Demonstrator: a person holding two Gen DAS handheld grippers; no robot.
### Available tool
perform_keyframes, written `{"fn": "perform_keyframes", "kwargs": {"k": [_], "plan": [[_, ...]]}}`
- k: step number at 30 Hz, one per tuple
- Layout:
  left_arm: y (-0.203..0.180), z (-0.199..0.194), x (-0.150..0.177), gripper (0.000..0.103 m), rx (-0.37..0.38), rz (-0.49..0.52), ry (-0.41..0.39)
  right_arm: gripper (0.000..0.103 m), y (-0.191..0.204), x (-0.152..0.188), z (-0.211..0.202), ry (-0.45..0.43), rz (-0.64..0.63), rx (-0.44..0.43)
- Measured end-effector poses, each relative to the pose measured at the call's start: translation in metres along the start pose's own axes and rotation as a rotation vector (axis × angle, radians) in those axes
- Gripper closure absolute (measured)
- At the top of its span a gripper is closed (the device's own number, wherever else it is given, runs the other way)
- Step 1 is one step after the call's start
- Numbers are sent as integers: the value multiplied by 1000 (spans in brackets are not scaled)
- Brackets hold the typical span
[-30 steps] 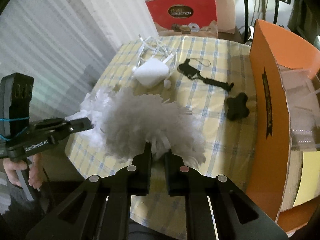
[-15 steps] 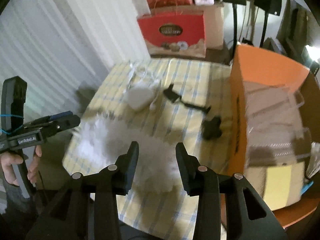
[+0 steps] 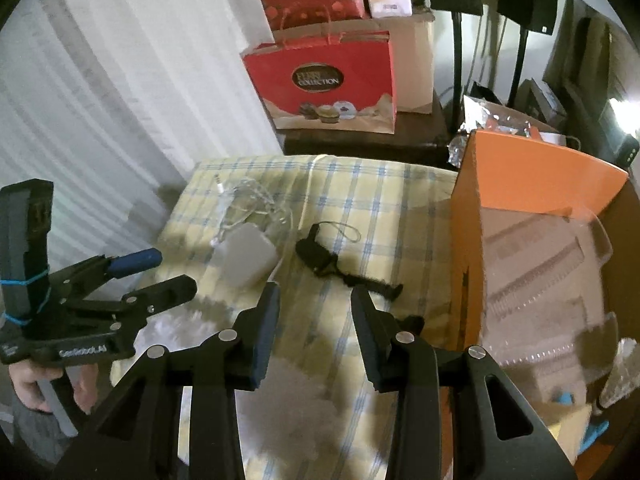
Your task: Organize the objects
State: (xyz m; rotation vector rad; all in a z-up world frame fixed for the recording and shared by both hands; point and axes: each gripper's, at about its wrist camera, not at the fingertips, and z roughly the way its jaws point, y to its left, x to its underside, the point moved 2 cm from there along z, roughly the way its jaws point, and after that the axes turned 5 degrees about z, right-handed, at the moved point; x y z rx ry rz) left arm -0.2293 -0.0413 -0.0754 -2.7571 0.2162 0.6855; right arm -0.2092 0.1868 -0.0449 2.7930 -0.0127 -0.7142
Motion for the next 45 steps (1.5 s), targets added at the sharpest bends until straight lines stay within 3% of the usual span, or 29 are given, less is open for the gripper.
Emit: {"fn": "perform_keyframes", "kwargs": {"k": [8,14,17,23,34,36,39,45], "plan": [[11,9,-10,24,-9,-18,11,65,-2,-11,36,67,-24,57],[19,14,-4,24,-2,-39,25,67,4,-11,63,179,-190,184],[22,16,0,24,8,-53,30,74,9,-6,73,233,-280,220],[25,16,5,24,23,-69,34,77,11,-3,90,305,-391,278],[21,9,6,24,48,-70,22,78,2,-10,103,383,-444,240],[19,8,5,24,52,-67,20,87,2,-11,104,386,-441,214],[15,7,5,24,56,-56,22,92,3,-9,102,372,-427,192],[2,2,3,24,59,-24,27,93,-7,-16,83,304,-259,116]]}}
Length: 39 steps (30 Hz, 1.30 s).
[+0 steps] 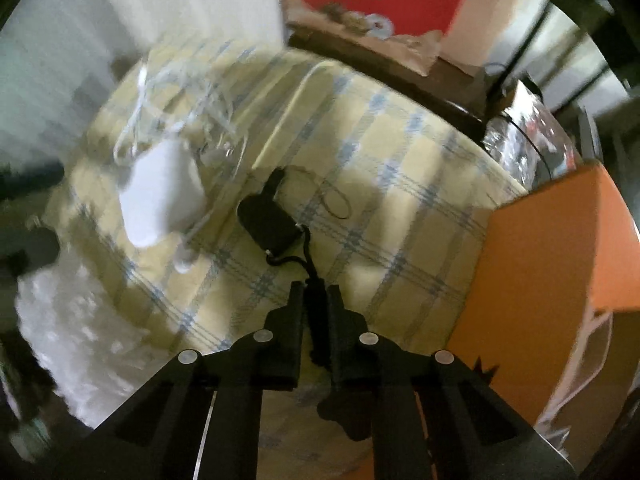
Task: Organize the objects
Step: 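Carry the selfie stick into the box with right gripper while left gripper approaches black knob, then grasp the black star-shaped knob with the left gripper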
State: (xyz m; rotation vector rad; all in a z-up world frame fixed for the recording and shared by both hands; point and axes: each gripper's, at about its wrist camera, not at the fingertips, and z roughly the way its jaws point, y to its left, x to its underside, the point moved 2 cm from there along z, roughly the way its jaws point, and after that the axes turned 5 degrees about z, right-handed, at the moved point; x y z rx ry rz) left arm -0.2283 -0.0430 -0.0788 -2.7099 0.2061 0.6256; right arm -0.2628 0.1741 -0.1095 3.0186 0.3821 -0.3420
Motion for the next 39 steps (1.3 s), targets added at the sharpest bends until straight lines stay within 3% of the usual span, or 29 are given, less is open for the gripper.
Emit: {"fn": "perform_keyframes", "kwargs": {"k": [10,13,18,23,25,28,39], "plan": [[-66,7,-1,24,41,170,39,93,-24,13,-75,-181,145,-163],[-89,18,0,17,77,217,72,93,-33,18,-97,-218,169,-205],[-123,44,-3,16,84,280,117,93,-46,29,-132,-266,183,-224],[-150,72,0,16,82,406,153,93,-59,42,-165,-313,212,-251],[-159,77,4,16,70,478,133,93,-63,48,-175,-326,218,-244],[-166,84,7,17,59,554,105,93,-70,54,-182,-333,226,-234],[-185,107,13,24,83,694,120,93,-93,71,-193,-356,264,-245]]}}
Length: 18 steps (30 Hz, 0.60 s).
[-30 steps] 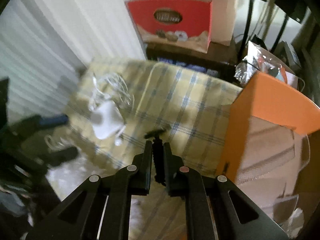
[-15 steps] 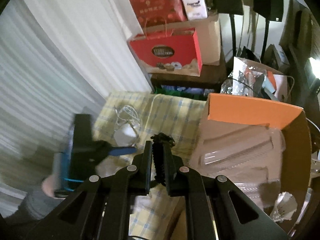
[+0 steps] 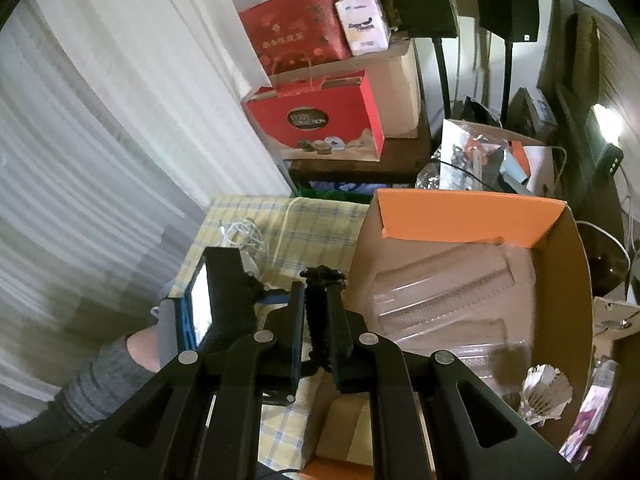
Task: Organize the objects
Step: 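Grasp the black star-shaped knob with the left gripper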
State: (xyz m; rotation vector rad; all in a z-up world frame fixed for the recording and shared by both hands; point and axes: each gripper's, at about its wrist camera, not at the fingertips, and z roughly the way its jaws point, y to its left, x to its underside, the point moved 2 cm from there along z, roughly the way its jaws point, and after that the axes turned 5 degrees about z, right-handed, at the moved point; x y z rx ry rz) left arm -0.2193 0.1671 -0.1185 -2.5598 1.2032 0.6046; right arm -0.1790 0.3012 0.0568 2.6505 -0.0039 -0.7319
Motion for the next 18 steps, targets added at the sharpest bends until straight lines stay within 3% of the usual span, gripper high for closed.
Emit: {"fn": "perform_keyframes", "kwargs": {"k": [4,7,13,18], "plan": [[-4,11,-1,55,-4,31,45,93,-6,1,-1,1,14,-2],[-11,13,1,69,-11,62,44,93,-9,2,-2,0,21,1],[-12,3,6,70,-17,40,21,93,-14,7,-5,-11,35,1],[-1,-22,8,70,-8,-59,-39,93,-13,10,-13,-41,35,7]]}}
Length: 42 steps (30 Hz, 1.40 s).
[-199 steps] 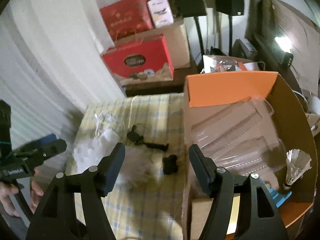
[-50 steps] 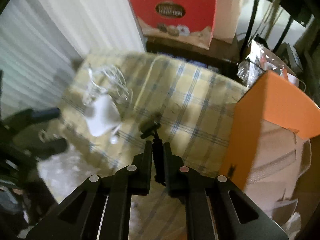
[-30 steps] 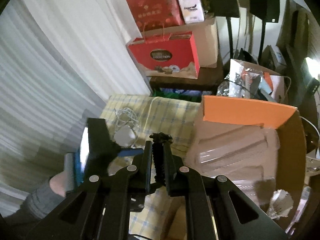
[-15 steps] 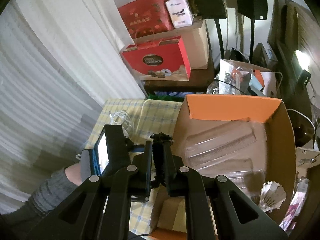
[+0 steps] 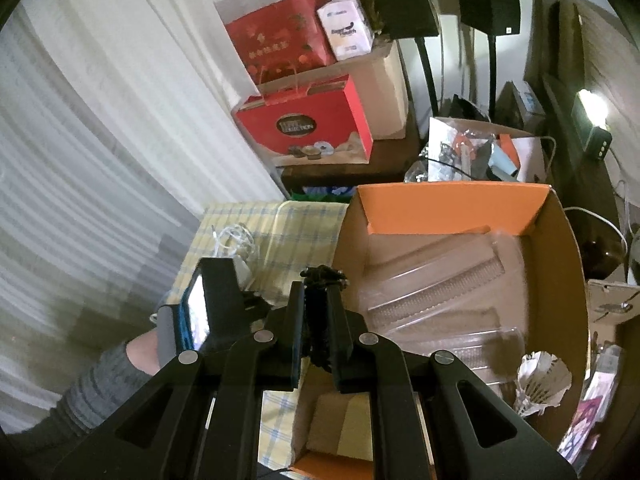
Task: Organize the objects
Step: 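Grasp the black star-shaped knob with the left gripper, then carry the black knob into the orange box and open the left gripper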
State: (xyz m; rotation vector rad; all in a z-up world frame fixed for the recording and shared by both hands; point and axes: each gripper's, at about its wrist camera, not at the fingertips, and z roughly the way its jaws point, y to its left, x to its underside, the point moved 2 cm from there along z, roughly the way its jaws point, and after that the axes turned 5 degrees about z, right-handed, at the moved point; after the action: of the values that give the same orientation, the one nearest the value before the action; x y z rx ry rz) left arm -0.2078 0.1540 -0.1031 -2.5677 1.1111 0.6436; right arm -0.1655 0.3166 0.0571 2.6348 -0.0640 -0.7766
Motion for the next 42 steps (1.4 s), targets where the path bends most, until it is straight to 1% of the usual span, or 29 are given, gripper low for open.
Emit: {"fn": "perform_keyframes", "kwargs": {"k": [2,5,9,14,18,22,27,30,36,42], "plan": [[6,-14,-2,70,12,-56,-39,93,1,2,-5,-19,-4,8],[12,-40,-5,70,7,-134,-92,93,2,6,-10,-48,-13,32],[17,-71,-16,70,-15,-182,-151,93,3,12,-14,-76,-18,52],[8,-98,-36,70,-39,-231,-187,93,-1,19,-17,-113,-14,95],[-9,-103,-51,70,-38,-250,-196,93,-11,22,-20,-135,11,118],[-30,-98,-67,70,-34,-242,-185,93,-25,23,-25,-161,52,139],[-54,-81,-80,70,0,-221,-154,93,-48,29,-40,-175,96,154],[-68,-66,-85,70,28,-213,-120,93,-60,34,-46,-170,116,173],[-86,-38,-86,70,58,-201,-43,93,-85,42,-45,-131,150,203],[-90,-19,-81,70,56,-199,24,93,-110,53,-28,-62,192,205]]}}
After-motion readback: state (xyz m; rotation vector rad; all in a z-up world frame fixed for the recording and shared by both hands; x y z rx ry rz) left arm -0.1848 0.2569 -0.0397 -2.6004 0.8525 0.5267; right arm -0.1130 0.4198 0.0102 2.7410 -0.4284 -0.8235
